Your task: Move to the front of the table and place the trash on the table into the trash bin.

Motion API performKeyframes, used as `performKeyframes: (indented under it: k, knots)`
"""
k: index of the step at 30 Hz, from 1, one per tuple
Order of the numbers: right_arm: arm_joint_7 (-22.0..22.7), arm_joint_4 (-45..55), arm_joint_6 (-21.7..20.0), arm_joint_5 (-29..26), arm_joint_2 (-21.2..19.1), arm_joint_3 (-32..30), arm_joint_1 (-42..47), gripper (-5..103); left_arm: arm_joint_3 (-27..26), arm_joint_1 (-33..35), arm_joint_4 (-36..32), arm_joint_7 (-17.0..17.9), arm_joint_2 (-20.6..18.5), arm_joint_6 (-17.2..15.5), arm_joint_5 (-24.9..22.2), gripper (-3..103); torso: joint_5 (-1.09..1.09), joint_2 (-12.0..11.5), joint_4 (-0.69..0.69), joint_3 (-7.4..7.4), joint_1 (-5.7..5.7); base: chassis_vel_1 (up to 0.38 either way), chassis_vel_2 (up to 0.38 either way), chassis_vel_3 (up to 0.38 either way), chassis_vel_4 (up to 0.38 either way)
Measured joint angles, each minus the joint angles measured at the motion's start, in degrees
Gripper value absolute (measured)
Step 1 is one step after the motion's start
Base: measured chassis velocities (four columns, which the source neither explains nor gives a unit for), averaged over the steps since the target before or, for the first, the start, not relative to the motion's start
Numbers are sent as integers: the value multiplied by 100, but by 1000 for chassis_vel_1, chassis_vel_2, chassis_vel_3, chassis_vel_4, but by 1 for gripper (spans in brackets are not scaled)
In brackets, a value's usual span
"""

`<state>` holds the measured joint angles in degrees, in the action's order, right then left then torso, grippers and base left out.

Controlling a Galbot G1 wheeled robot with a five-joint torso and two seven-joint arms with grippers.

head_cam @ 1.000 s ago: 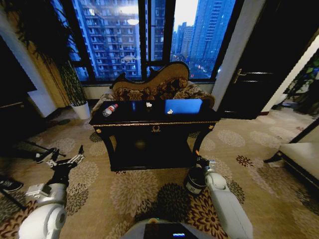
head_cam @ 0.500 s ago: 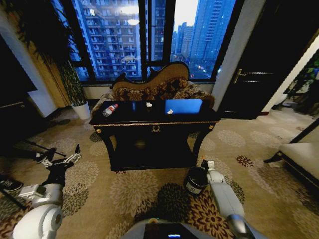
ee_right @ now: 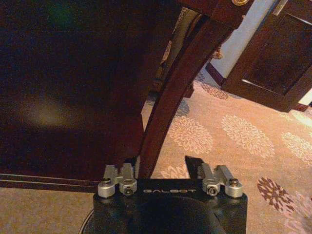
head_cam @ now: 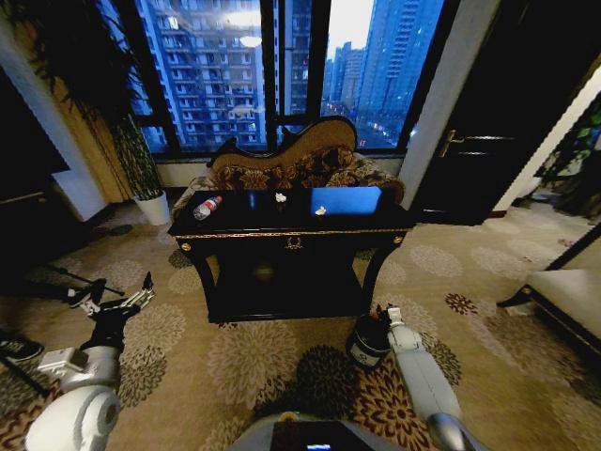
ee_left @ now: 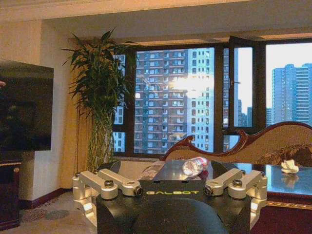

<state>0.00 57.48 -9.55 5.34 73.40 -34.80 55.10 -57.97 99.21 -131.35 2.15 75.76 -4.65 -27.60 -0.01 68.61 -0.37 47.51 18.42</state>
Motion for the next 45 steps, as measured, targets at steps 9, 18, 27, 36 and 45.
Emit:
performKeyframes:
  k: [9,18,27,36,45]
  knots:
    - [1,1418,-6,-1254,-41,-10,448,85,8,4,-47,1,6,7,12,100,0,0,0,0,0,0,0,0,0]
    - [2,3936,-261,-2359,45,-36,1108,100,19,5,-108,20,-11,-9,38,100,-1,0,0,0,0,0,0,0,0]
    - [2,6278,-873,-2807,42,239,1620,100,26,-32,-175,47,-37,-42,45,100,-1,0,-1,-1,0,0,0,0,0]
    - [2,6392,-894,-2625,72,321,1668,100,42,-49,-197,51,-30,-90,51,100,1,0,0,0,0,0,0,0,0]
    - [0,6274,-762,-2514,147,334,1689,100,69,-104,-197,52,-44,-174,58,100,0,1,0,0,-1,0,0,0,0]
